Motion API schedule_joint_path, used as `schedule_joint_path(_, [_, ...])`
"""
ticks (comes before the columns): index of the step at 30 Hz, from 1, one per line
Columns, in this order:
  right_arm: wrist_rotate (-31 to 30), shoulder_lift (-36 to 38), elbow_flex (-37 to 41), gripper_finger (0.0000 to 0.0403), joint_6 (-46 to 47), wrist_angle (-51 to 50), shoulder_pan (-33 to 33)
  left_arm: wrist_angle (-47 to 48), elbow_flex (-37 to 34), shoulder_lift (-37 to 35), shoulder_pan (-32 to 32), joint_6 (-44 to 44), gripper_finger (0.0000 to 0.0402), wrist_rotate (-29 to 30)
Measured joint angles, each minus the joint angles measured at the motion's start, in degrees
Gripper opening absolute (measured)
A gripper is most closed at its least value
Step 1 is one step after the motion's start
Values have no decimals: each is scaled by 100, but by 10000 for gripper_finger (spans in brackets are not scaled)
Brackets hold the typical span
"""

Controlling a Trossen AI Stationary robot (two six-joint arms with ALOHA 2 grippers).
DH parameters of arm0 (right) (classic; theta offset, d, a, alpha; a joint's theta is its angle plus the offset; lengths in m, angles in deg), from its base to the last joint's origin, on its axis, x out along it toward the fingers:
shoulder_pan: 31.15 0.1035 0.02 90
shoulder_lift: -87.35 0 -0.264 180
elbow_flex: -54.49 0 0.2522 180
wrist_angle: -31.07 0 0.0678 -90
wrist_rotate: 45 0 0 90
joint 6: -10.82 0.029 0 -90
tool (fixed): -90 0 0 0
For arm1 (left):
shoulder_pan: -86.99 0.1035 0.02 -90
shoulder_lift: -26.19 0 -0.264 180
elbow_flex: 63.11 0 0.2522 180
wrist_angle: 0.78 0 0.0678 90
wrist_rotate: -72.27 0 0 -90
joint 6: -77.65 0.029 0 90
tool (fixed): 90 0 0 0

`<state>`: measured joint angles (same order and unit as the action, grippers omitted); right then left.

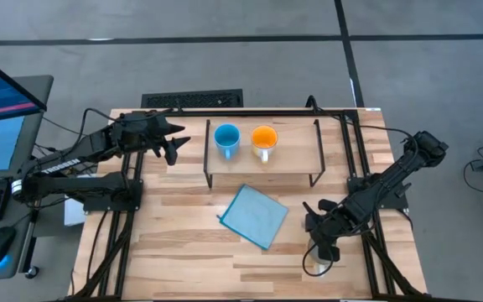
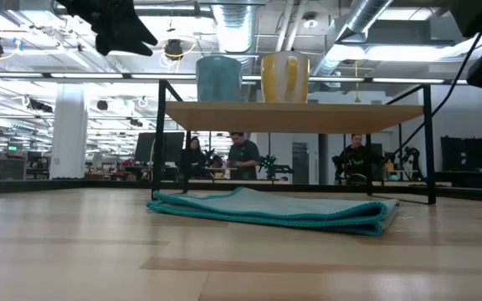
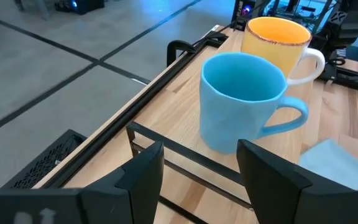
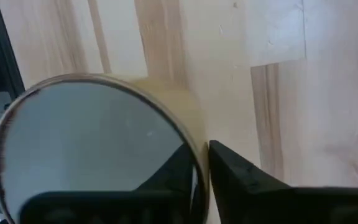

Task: Stack small to large cups/mugs on shelf
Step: Put the light yellow mug on the shelf

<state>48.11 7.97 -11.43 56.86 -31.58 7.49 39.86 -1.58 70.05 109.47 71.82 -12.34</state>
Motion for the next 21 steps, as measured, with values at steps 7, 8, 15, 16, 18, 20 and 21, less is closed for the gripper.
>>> schedule_joint_path(7, [-20, 7, 0, 26, 123, 13, -2, -86, 0, 0, 0, 0, 195, 0])
schedule_joint_path(8, [-20, 5, 0, 26, 182, 25, -2, -86, 0, 0, 0, -2, 195, 0])
schedule_joint_path(15, [7, 142, -188, 26, 201, -214, -70, -84, 0, 0, 0, -1, 195, 0])
schedule_joint_path(16, [18, 173, -260, 26, 203, -337, -106, -84, 0, -2, 1, -1, 195, 0])
schedule_joint_path(18, [9, 251, -440, 26, 184, -799, -202, -84, 0, -2, 2, 0, 195, 0])
schedule_joint_path(20, [-5, 279, -690, 26, 83, -1171, -338, -84, 0, 0, 2, -2, 195, 0])
schedule_joint_path(21, [-15, 283, -845, 26, 28, -1341, -406, -84, 0, -2, 0, 0, 195, -2])
